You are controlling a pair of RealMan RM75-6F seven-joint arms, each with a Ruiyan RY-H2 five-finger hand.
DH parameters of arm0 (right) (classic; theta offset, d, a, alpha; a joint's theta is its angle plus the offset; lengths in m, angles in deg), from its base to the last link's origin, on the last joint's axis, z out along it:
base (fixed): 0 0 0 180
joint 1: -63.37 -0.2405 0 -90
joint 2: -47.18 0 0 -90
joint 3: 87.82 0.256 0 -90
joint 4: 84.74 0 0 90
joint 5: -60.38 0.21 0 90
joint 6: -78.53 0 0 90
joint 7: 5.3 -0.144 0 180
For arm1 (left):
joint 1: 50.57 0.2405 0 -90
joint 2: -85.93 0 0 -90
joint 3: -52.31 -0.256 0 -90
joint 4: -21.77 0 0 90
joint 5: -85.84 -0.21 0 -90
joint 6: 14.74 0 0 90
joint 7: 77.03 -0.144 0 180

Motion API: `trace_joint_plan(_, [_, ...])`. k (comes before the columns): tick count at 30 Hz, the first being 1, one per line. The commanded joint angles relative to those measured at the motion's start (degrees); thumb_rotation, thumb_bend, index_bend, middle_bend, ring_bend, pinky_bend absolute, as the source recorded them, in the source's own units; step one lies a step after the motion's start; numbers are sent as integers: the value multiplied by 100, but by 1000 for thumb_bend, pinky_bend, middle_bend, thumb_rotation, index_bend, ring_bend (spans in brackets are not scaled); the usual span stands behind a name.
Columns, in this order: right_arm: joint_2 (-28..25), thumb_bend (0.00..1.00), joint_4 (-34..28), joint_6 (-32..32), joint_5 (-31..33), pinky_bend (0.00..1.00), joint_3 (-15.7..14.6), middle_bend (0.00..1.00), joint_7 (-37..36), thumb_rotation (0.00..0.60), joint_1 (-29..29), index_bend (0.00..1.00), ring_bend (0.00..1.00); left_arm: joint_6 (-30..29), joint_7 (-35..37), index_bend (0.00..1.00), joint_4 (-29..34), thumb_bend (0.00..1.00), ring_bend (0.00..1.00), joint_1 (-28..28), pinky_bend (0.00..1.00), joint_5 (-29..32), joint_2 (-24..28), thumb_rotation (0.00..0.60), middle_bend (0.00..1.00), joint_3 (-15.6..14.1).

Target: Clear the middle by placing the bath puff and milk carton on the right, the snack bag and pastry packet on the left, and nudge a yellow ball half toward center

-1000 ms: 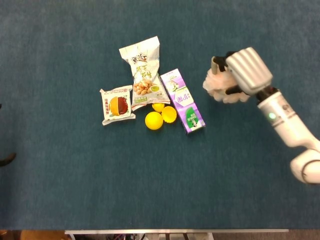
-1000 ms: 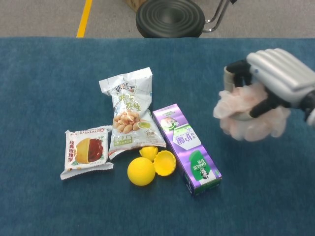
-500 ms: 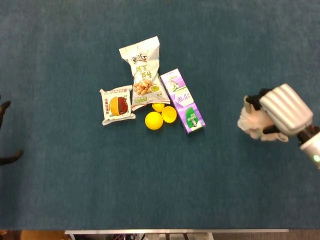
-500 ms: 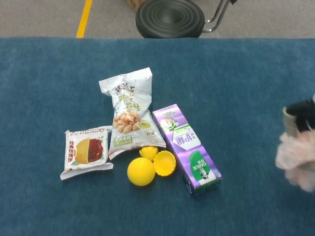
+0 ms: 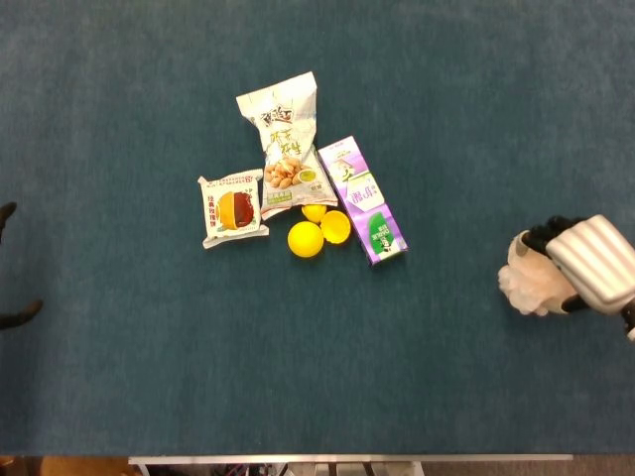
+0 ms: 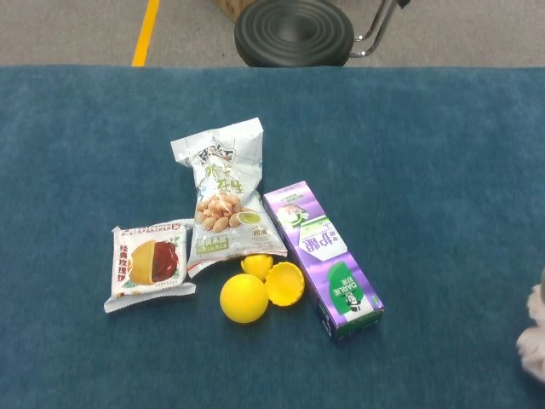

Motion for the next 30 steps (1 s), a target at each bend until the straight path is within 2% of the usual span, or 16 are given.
trace_joint_plan(1, [-99, 0, -137, 206, 66, 483, -39, 311, 24, 600, -17, 230, 245, 2, -2, 84, -5, 6, 9, -1, 304, -2, -11, 600, 0, -4])
trace_joint_plan(6, [-276, 0, -323, 382, -144, 412, -35, 152, -231, 600, -143, 71, 145, 1, -5, 84, -15, 6, 9, 14, 303, 22, -19, 600, 0, -10])
trace_joint_plan(8, [-396, 0, -445, 392, -297, 400, -31, 120, -389, 600, -204, 35, 123, -6, 12, 84, -19, 6, 9, 23, 304, 35, -18, 600, 0, -8])
trace_joint_plan(14, [-748, 0, -855, 205, -714, 367, 47, 104, -971, 600, -323, 14, 104, -12, 54, 84, -56, 5, 8, 34, 303, 43, -24, 600, 0, -10])
trace_joint_plan(18, [-825, 0, -920, -148, -999, 364, 255, 123, -1464, 600, -385, 15, 103, -24, 82, 84, -75, 6, 9, 39, 304, 33, -29, 600, 0, -11])
trace_joint_plan(20, [-763, 0, -827, -324, -1079, 363, 408, 155, -1573, 600, -413, 31, 103, -29, 87, 84, -81, 6, 9, 41, 304, 26, -33, 600, 0, -13])
trace_joint_plan(24, [-305, 0, -341, -630, -1024, 363, 921, 226, -1644, 600, -548, 130, 107, -30, 102, 84, -91, 6, 9, 45, 304, 26, -48, 600, 0, -15])
trace_joint_plan(27, [143, 0, 222, -572, -975, 364, 1244, 266, -1674, 600, -803, 188, 118, -25, 117, 84, -106, 6, 9, 49, 304, 30, -65, 600, 0, -19])
trace_joint_plan(30, [546, 0, 810, -316, -990, 364, 1450, 272, -1495, 600, -1139, 194, 122, -22, 147, 84, -131, 6, 9, 62, 304, 50, -82, 600, 0, -21])
